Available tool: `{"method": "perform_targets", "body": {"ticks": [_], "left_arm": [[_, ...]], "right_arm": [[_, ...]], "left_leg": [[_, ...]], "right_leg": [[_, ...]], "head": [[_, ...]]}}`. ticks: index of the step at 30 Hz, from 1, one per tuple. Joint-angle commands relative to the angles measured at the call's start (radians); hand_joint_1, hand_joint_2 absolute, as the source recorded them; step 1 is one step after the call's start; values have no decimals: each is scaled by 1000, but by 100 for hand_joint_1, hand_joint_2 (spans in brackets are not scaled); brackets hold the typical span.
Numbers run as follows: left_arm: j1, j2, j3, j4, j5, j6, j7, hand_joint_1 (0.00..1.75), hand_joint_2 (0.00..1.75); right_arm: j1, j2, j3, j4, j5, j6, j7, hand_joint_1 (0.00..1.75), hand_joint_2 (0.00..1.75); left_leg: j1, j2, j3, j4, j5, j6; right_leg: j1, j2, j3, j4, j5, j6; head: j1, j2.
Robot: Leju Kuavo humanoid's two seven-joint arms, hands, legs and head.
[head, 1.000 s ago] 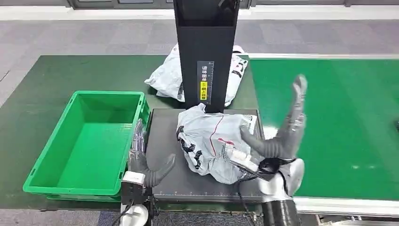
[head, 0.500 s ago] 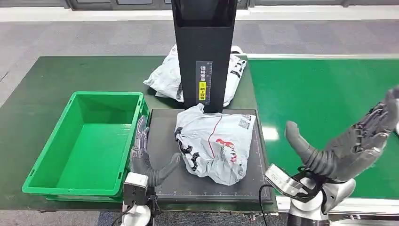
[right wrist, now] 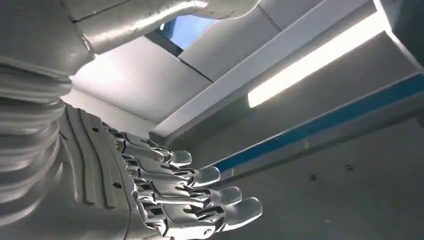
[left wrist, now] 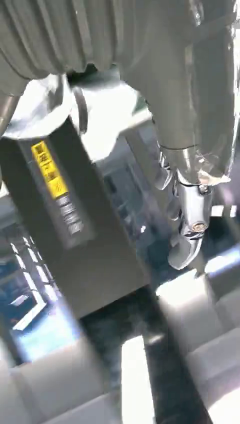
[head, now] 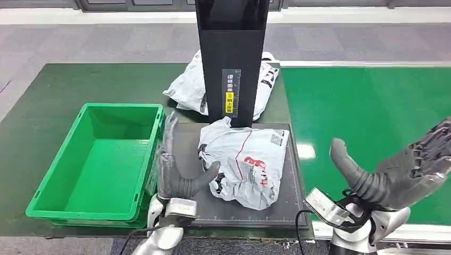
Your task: Moved the parcel from conveyor to table for the left to box.
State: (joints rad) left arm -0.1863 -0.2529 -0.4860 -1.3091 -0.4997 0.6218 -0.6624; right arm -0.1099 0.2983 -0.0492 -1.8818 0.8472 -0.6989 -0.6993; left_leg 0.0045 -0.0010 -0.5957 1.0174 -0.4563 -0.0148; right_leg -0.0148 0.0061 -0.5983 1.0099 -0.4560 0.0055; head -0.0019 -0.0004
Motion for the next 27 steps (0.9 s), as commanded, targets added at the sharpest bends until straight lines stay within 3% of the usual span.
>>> {"method": "perform_targets", "body": {"ticks": [1, 4, 7, 18, 21, 27], "left_arm": [[-360, -96, 2, 641, -359, -35, 272, 0, 175], [-410, -96, -6, 789, -327, 6, 232, 0, 175], [-434, -96, -85, 846, -312, 40, 276, 0, 175], [-448, -96, -129, 883, -345, 51, 336, 0, 175], [-474, -96, -178, 944, -415, 9, 418, 0, 175], [-513, -84, -283, 1045, -621, -91, 707, 0, 175]], "right_arm": [[19, 51, 24, 107, 21, 1, 1, 0, 175], [14, 51, 16, 119, 23, 1, 1, 0, 175], [24, 51, 19, 131, 21, 1, 1, 0, 175], [16, 51, 25, 161, 18, 1, 1, 0, 175], [10, 51, 29, 167, 18, 1, 1, 0, 175], [11, 51, 40, 177, 13, 1, 1, 0, 175]], "left_leg": [[1, -8, 7, -8, 5, 0], [1, -2, 6, -5, 3, 1], [1, -1, 6, -6, 3, 1], [0, -1, 1, -2, 1, 0], [0, -1, 2, -2, 1, 0], [0, 0, 2, -2, 1, 1]], "right_leg": [[2, -9, 10, -10, 3, -1], [1, -2, 7, -6, 3, -1], [1, -2, 8, -6, 3, -1], [0, -1, 2, -1, 2, -1], [1, -1, 3, -2, 2, -1], [1, 0, 4, -2, 2, -1]], "head": [[0, 0], [0, 0], [0, 0], [0, 0], [0, 0], [0, 0]]}}
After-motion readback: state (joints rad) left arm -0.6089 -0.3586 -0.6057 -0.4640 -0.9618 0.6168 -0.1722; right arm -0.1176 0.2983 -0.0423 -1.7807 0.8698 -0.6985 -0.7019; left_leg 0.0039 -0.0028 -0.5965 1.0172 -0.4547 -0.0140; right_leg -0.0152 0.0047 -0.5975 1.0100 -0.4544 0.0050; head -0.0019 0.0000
